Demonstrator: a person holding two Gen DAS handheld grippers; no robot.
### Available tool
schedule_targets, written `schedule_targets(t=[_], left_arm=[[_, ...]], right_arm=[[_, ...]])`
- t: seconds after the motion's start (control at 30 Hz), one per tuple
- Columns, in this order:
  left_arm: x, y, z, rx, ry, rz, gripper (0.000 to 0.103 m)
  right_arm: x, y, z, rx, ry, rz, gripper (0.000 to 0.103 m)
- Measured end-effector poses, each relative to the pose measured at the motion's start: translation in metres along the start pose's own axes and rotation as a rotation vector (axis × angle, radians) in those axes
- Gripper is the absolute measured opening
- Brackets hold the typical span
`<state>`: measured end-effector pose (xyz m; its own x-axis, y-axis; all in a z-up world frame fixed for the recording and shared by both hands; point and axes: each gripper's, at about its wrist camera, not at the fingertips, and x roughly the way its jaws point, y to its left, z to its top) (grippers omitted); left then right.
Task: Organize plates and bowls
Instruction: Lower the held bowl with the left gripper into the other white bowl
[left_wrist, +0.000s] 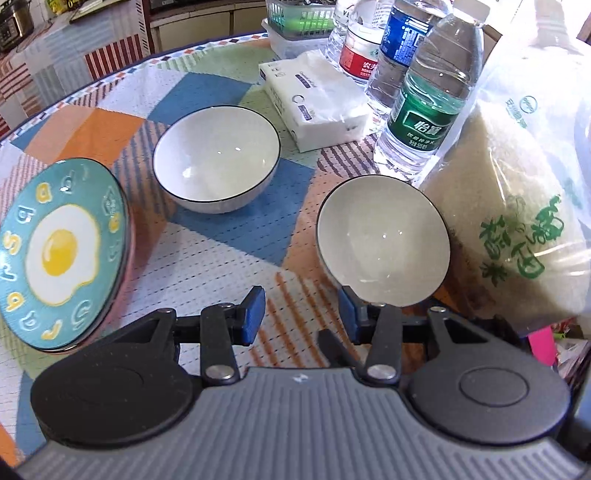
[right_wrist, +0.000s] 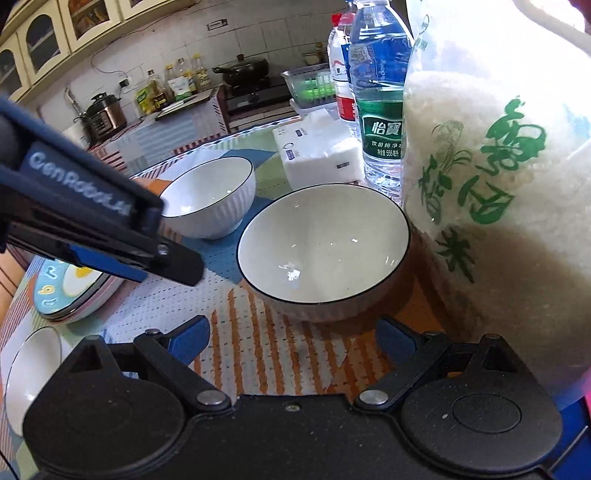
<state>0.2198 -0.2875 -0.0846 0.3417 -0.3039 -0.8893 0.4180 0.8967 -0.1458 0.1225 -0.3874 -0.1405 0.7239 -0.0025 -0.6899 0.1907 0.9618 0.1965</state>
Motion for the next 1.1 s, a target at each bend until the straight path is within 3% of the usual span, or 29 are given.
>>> schedule_targets(t=[0.17, 0.37, 0.43, 0.57, 0.67, 1.1], left_arm=[[0.021, -0.002, 0.007, -0.015, 0.005, -0.026, 0.043], [0.042, -0.001, 0.014, -0.050, 0.030, -0.055, 0.039], [0.047, -0.002, 0.014, -0.053, 0.034, -0.059, 0.035], [0.051, -0.003, 0.014, -0.061, 0.032, -0.073, 0.018], [0.050, -0.007, 0.014, -0.041, 0.032, -0.064, 0.013], [0.027, -0.003, -0.002, -0.016, 0.061, -0.014, 0.013]], right_arm=[[0.017, -0.003, -0.002, 0.055, -0.041, -0.090, 0.098], [0.035, -0.004, -0.002, 0.078, -0.073, -0.106, 0.098], [0.039, -0.002, -0.004, 0.073, -0.089, -0.118, 0.098], [0.040, 0.000, -0.007, 0.050, -0.117, -0.128, 0.098], [0.040, -0.001, -0.008, 0.046, -0.134, -0.140, 0.093], [0.019, 0.013, -0.017, -0.027, -0.090, -0.083, 0.092]])
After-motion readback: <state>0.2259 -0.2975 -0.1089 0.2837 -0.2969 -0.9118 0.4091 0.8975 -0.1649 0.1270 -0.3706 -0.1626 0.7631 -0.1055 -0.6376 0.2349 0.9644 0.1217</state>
